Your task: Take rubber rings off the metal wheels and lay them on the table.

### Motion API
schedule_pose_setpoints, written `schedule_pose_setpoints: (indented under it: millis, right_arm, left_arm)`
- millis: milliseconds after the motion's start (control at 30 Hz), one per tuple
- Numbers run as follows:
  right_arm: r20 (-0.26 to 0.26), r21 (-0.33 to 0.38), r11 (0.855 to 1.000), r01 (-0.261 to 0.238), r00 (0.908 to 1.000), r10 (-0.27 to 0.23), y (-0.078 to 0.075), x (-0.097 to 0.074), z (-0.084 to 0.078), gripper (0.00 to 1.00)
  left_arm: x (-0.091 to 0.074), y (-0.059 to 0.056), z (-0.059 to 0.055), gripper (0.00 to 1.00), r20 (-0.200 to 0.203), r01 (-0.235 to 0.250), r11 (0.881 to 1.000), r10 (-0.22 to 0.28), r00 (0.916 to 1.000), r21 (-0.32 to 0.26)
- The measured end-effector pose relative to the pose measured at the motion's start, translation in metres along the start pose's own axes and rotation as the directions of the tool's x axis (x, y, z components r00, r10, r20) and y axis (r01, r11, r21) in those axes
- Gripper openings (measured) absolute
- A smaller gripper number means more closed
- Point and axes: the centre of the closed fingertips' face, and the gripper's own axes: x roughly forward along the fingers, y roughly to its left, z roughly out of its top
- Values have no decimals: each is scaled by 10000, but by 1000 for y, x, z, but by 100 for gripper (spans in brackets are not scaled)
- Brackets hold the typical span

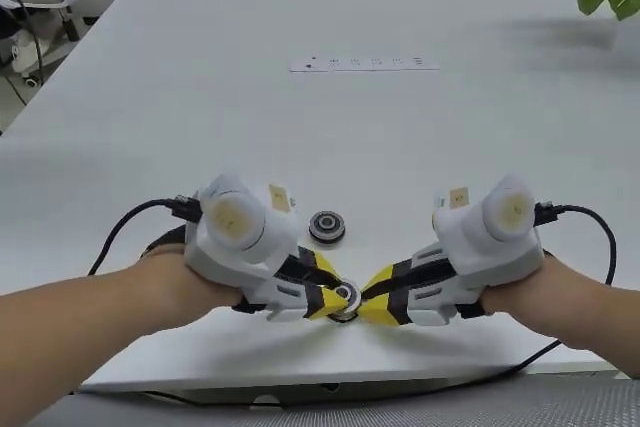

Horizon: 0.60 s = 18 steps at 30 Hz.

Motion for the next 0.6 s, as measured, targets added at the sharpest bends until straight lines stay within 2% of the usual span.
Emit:
schedule_pose_setpoints:
  millis: [133,300,367,567,600]
  right_arm:
    - [-52,37,10000,40,10000,-40,0,0,-1,7]
    - [-97,204,9998,6,10000,-4,-1,0,-2,6]
    - [-177,330,9995,-24,9998,30,-1,0,-4,0]
    - [-54,829,9965,88,10000,-84,-3,1,-3,0]
    - [65,1183,9929,111,9999,-119,-5,1,-3,0]
  left_arm:
    - [0,1,-1,13,160,-4,10000,4,9999,-21]
    - [0,1,0,13,123,-40,9999,38,9999,154]
    - [0,1,0,13,95,-88,9997,85,9999,216]
    - [0,1,0,13,89,-160,9997,158,9998,202]
    - [0,1,0,13,85,-187,9997,185,9998,183]
